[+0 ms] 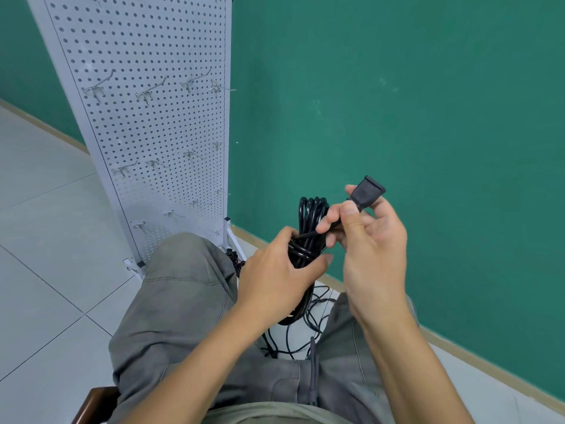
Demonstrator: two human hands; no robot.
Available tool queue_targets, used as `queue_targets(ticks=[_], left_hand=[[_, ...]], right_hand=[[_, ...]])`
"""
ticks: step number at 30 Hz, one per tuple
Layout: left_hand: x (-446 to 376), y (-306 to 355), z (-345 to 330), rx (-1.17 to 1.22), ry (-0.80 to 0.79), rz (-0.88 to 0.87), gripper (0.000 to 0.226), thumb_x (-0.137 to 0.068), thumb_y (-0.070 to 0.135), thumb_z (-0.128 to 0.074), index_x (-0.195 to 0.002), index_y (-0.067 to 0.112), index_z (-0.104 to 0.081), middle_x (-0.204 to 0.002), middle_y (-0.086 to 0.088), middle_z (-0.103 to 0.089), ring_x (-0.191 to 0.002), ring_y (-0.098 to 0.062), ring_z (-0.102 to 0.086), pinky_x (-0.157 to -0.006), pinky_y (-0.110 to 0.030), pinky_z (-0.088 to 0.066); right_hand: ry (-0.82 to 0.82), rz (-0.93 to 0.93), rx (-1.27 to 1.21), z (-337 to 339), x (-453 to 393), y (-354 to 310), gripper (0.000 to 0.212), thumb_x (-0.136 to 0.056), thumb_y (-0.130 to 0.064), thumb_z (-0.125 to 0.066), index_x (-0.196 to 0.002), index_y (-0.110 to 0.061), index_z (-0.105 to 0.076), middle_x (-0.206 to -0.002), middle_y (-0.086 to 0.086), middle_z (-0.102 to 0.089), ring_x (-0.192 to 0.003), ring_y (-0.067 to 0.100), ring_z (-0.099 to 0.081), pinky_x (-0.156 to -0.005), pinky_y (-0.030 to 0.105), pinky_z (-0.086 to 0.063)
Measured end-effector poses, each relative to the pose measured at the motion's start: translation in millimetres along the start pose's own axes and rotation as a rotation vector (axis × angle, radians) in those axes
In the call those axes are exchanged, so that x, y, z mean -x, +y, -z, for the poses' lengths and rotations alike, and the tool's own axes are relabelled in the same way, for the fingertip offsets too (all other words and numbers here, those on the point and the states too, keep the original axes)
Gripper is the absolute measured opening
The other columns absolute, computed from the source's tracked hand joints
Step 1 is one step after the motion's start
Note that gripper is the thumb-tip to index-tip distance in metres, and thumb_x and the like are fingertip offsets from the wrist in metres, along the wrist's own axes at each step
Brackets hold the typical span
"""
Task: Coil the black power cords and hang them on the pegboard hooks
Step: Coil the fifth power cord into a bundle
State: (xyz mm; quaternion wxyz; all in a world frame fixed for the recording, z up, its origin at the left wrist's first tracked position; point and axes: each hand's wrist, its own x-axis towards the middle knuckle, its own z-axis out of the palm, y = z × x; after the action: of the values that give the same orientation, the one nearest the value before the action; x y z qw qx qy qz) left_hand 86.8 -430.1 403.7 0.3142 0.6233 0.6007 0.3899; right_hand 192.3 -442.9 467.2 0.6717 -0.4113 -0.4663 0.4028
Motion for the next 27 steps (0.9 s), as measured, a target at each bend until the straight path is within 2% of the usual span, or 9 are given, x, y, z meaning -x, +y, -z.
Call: queue_targets(ticks=[4,6,9,12,16,18,21,25,27], left_hand=[[-3,0,2,0.102,0.007,0.002,0.034,-0.085,0.058,-0.07,-0.084,0.031,-0.049,-0.055,0.021,-0.055,-0.051,-0.006,-0.047,-0.054,-0.031,-0.033],[-5,2,5,0.18,0.015,-0.004,0.033,-0.084,0.053,-0.071,-0.079,0.03,-0.048,-0.052,0.02,-0.052,-0.049,-0.007,-0.045,-0.051,-0.026,-0.03],[-7,1,5,0.318,-0.007,-0.022,0.031,-0.079,0.058,-0.071,-0.088,0.031,-0.06,-0.07,0.01,-0.068,-0.067,-0.015,-0.064,-0.068,-0.039,-0.053],[-4,2,2,0.55,-0.055,-0.016,0.032,-0.08,0.052,-0.076,-0.103,0.03,-0.069,-0.09,0.0,-0.075,-0.086,-0.03,-0.071,-0.085,-0.053,-0.059],[3,14,4,0.755,-0.136,-0.051,0.022,-0.091,0.029,-0.074,-0.113,0.026,-0.069,-0.098,0.006,-0.076,-0.093,-0.012,-0.071,-0.091,-0.033,-0.055],[6,15,4,0.827,-0.122,-0.034,0.03,-0.089,0.032,-0.07,-0.118,0.027,-0.067,-0.109,0.006,-0.076,-0.107,-0.012,-0.07,-0.1,-0.034,-0.053],[9,16,5,0.866,-0.136,-0.036,0.035,-0.088,0.039,-0.066,-0.121,0.027,-0.066,-0.117,0.007,-0.075,-0.114,-0.01,-0.068,-0.099,-0.03,-0.052],[11,16,5,0.952,-0.163,0.022,0.058,-0.076,0.062,-0.067,-0.121,0.026,-0.068,-0.121,0.005,-0.074,-0.115,-0.01,-0.069,-0.1,-0.034,-0.049],[11,18,5,0.972,-0.136,0.026,0.061,-0.078,0.065,-0.068,-0.123,0.025,-0.068,-0.122,0.003,-0.074,-0.115,-0.013,-0.069,-0.103,-0.038,-0.049]], right_hand=[[-0.016,-0.012,-0.076,-3,3,-3,0.012,-0.103,-0.003,-0.052,-0.112,-0.011,-0.055,-0.071,0.0,-0.063,-0.064,0.018,-0.056,-0.058,0.025,-0.046],[-0.038,0.001,-0.102,-5,5,-6,0.013,-0.102,-0.003,-0.052,-0.114,-0.008,-0.054,-0.071,0.001,-0.062,-0.064,0.019,-0.055,-0.057,0.025,-0.045],[-0.044,-0.021,-0.154,-5,6,-12,0.01,-0.103,-0.005,-0.051,-0.113,-0.007,-0.052,-0.072,0.001,-0.063,-0.064,0.017,-0.054,-0.057,0.023,-0.045],[-0.019,-0.101,-0.286,0,5,-17,0.013,-0.106,-0.009,-0.046,-0.118,-0.006,-0.044,-0.08,0.005,-0.071,-0.065,0.014,-0.056,-0.056,0.02,-0.047],[-0.008,-0.141,-0.358,4,10,-22,0.018,-0.105,-0.008,-0.046,-0.123,-0.007,-0.045,-0.109,0.018,-0.075,-0.078,0.018,-0.066,-0.066,0.022,-0.054],[0.012,-0.14,-0.346,7,14,-22,0.01,-0.104,-0.004,-0.047,-0.112,-0.005,-0.053,-0.111,0.014,-0.074,-0.089,0.022,-0.071,-0.072,0.023,-0.056],[0.054,-0.088,-0.241,9,18,-18,0.011,-0.103,-0.003,-0.051,-0.103,-0.007,-0.061,-0.101,0.01,-0.074,-0.092,0.023,-0.071,-0.076,0.024,-0.057],[0.056,-0.03,-0.05,7,19,-15,0.014,-0.103,-0.005,-0.054,-0.107,-0.008,-0.067,-0.104,0.014,-0.075,-0.088,0.025,-0.07,-0.075,0.026,-0.057],[0.046,-0.013,0.034,6,19,-15,0.017,-0.102,-0.004,-0.056,-0.11,-0.007,-0.07,-0.103,0.013,-0.076,-0.083,0.019,-0.07,-0.072,0.026,-0.057]])
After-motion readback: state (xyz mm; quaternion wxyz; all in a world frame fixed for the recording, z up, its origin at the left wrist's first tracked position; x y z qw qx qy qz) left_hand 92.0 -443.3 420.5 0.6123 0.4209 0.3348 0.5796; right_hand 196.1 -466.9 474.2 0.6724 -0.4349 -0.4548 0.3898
